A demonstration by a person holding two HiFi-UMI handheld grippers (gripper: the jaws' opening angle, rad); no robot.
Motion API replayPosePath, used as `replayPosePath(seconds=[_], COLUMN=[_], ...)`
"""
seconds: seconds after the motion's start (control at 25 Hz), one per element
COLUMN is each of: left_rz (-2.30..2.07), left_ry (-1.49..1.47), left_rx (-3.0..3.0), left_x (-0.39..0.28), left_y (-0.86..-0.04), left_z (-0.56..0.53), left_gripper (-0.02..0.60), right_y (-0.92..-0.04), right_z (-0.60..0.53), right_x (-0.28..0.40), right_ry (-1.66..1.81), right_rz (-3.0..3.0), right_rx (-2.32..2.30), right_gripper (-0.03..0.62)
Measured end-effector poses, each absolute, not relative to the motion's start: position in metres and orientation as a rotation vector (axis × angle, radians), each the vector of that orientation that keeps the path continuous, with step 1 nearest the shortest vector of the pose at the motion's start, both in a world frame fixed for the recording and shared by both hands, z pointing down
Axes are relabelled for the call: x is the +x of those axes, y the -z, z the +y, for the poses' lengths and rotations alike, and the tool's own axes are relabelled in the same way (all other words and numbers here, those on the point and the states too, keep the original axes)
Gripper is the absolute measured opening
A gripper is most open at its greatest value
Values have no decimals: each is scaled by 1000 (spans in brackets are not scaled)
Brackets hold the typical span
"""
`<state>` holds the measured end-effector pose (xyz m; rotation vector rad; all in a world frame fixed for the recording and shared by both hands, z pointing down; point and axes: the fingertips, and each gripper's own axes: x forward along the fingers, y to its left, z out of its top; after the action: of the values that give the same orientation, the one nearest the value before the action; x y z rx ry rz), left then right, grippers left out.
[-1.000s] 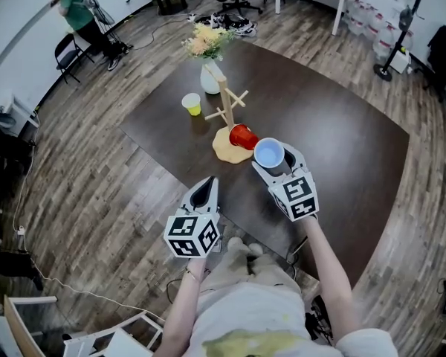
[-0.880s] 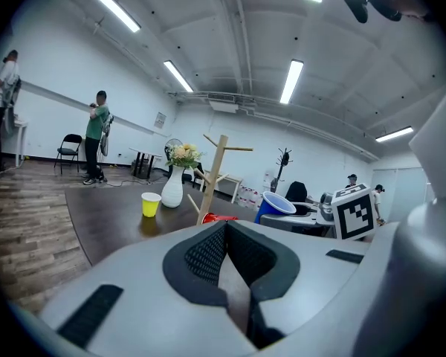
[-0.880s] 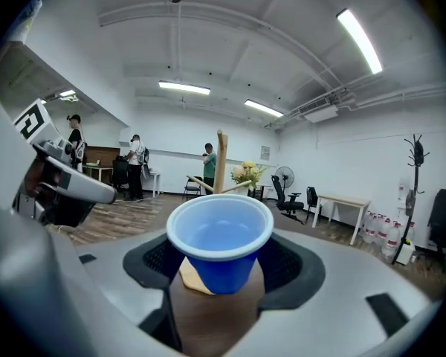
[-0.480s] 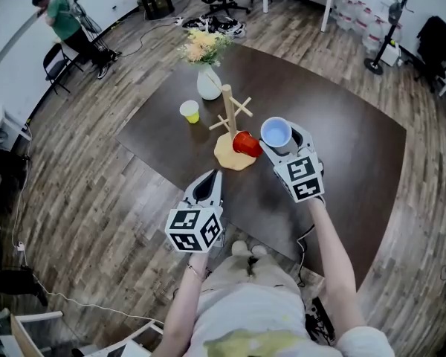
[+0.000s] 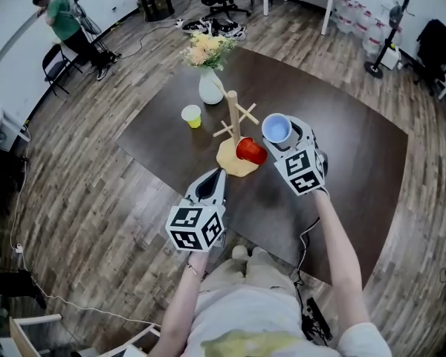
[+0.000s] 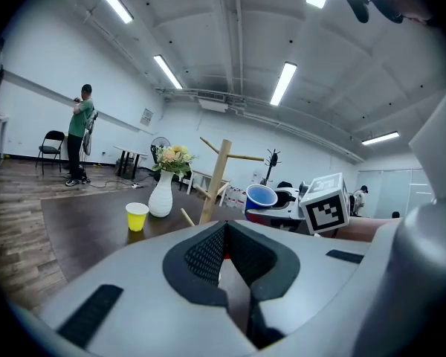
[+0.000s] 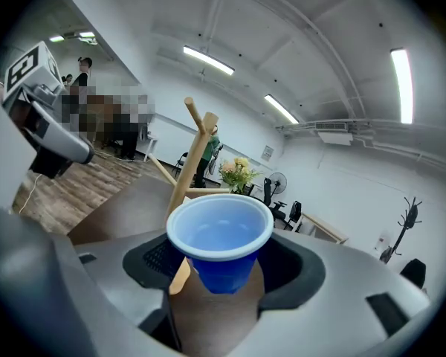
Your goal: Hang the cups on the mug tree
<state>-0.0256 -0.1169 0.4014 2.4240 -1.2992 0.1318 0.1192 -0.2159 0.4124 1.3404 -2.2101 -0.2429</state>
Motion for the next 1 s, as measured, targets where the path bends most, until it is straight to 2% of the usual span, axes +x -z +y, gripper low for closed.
replayPosePath(seconds=[0.56,1.0], left_rz=[-1373,-1395], left_ry=[-139,-161], left_rx=[2323,2284], left_x=[-15,-12], left_y=[-407,-418], left_z=[-135,-137], left_gripper=[23,23], right_y=[-415,-418], right_z=[-272,-282], right_x=[117,89], right_ry=[492,735], right_rz=[-2066,-1968], right_rx=[1159,1011], right_gripper=[311,311])
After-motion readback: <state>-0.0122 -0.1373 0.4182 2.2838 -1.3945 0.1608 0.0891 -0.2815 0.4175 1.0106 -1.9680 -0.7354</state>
